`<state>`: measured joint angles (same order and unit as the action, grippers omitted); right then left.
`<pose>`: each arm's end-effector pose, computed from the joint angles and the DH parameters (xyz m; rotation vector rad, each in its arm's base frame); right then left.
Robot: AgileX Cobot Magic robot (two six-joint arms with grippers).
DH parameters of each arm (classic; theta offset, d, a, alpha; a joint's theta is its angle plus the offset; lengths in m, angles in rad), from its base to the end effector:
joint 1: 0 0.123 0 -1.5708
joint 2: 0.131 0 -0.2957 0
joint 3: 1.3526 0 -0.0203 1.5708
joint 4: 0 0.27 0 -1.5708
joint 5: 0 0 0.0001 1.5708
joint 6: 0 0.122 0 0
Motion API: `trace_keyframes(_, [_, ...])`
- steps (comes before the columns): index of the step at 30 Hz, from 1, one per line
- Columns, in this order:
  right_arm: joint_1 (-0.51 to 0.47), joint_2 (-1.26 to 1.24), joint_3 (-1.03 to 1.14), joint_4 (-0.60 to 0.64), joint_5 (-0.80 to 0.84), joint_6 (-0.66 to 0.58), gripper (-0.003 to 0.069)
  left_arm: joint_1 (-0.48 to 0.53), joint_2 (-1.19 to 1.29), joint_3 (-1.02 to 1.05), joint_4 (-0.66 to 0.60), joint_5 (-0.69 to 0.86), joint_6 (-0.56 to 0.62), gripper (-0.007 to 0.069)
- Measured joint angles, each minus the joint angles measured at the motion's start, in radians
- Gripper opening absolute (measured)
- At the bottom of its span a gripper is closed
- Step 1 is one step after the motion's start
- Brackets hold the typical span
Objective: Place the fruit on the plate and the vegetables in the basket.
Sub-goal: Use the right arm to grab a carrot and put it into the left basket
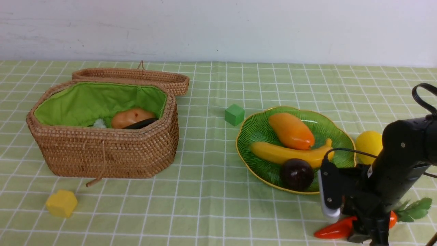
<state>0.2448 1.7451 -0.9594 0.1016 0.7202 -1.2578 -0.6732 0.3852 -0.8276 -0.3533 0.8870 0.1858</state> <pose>0.3156 0.0873 0.1267 -1.9509 2.2440 -0.0151 0.0397 -0.0735 0.3851 0.7839 1.7900 -0.7380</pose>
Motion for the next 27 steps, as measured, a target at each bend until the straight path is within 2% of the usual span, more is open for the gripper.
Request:
trace_keyframes(3, [0.0,0.005,0.0,0.0,0.008,-0.01,0.043,0.0,0.0,0.0,0.0,0.0,-0.002,0.0007])
trace_keyframes(8, [0.0,0.007,0.0,0.004,0.044,-0.03,0.0283,0.0,0.0,0.0,0.0,0.0,-0.002,0.0007])
trace_keyframes(14, [0.019,-0.045,0.0,-0.004,0.234,0.001,0.0286,0.0,0.0,0.0,0.0,0.0,-0.002,0.0007])
trace_keyframes(16, [0.057,-0.101,-0.015,0.016,0.287,0.102,0.0286,0.0,0.0,0.0,0.0,0.0,-0.002,0.0007])
trace_keyframes(20, [0.191,-0.195,-0.128,0.121,0.307,0.428,0.0286,0.0,0.0,0.0,0.007,-0.01,-0.004,0.0007])
trace_keyframes(21, [0.207,-0.199,-0.154,0.13,0.306,0.469,0.0286,0.0,0.0,0.0,0.011,-0.014,-0.007,0.0007])
trace_keyframes(24, [0.346,-0.197,-0.301,0.188,0.272,0.613,0.0286,0.0,0.0,0.0,0.065,-0.061,-0.063,0.0007])
trace_keyframes(27, [0.423,-0.167,-0.43,0.22,0.221,0.66,0.0286,0.0,0.0,0.0,0.163,-0.102,-0.155,0.0007])
